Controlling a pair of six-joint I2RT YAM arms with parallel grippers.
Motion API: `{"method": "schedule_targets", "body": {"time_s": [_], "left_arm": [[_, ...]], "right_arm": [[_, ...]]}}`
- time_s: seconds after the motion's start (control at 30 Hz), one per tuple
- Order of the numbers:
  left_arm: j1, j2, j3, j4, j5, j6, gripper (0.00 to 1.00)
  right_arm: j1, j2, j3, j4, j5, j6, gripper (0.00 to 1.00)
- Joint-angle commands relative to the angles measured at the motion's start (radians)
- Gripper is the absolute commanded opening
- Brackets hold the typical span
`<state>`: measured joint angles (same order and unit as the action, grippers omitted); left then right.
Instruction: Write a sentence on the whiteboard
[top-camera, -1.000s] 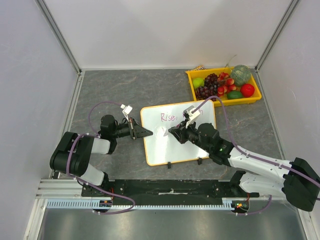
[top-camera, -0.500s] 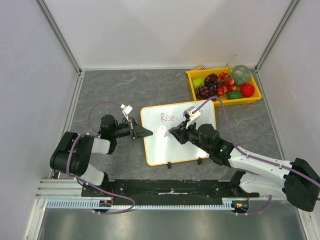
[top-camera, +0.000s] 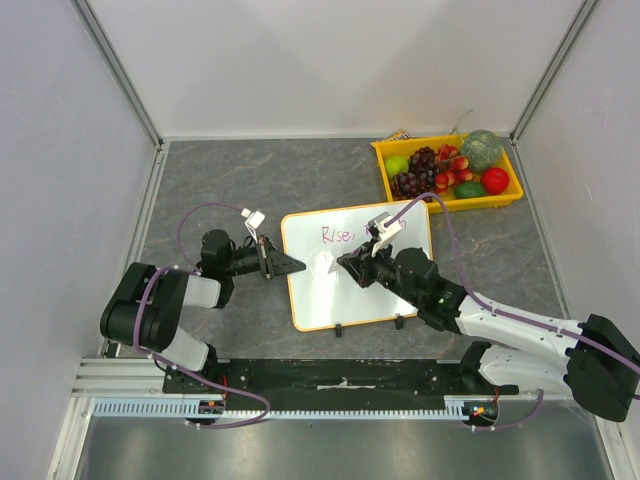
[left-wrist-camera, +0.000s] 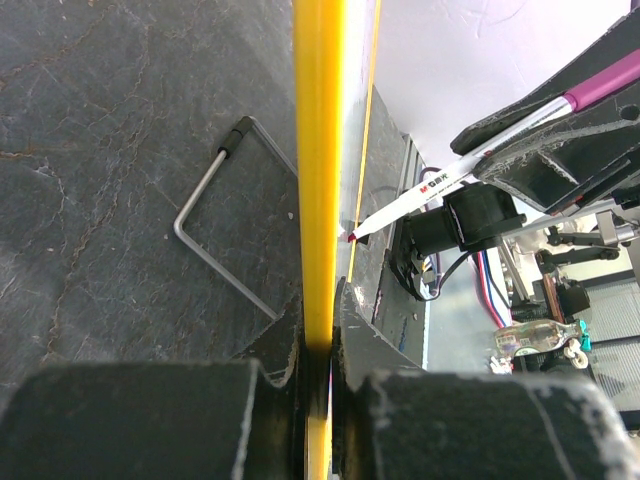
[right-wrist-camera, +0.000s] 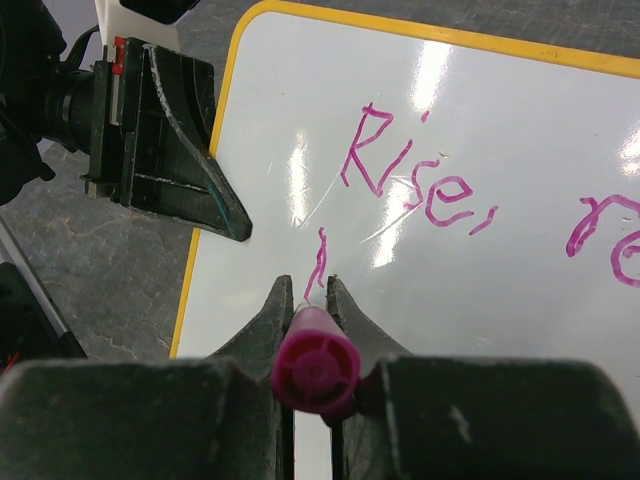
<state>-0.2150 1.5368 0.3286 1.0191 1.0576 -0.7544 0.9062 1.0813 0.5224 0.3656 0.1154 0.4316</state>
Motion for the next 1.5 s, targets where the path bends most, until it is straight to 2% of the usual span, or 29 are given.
{"method": "schedule_targets", "body": {"time_s": [0.0, 0.33, 0.87, 1.47], "left_arm": [[-0.017, 0.026, -0.003, -0.062, -0.019, 0.102, 0.02], [-0.018, 0.026, -0.003, -0.062, -0.018, 0.102, 0.02], [-0.017, 0.022, -0.003, -0.065, -0.016, 0.102, 0.02], [-0.017, 0.026, -0.002, -0.065, -0.018, 0.104, 0.02]], "right_arm": [[-0.006, 0.017, 0.028, 0.013, 0.102, -0.027, 0.0], [-0.006, 0.034, 0.041, 0.044, 0.095, -0.019, 0.0], [-0.006, 0.014, 0.044, 0.007, 0.187, -0.013, 0.0], [-0.006, -0.021, -0.03, -0.06, 0.102, 0.004, 0.0]]}}
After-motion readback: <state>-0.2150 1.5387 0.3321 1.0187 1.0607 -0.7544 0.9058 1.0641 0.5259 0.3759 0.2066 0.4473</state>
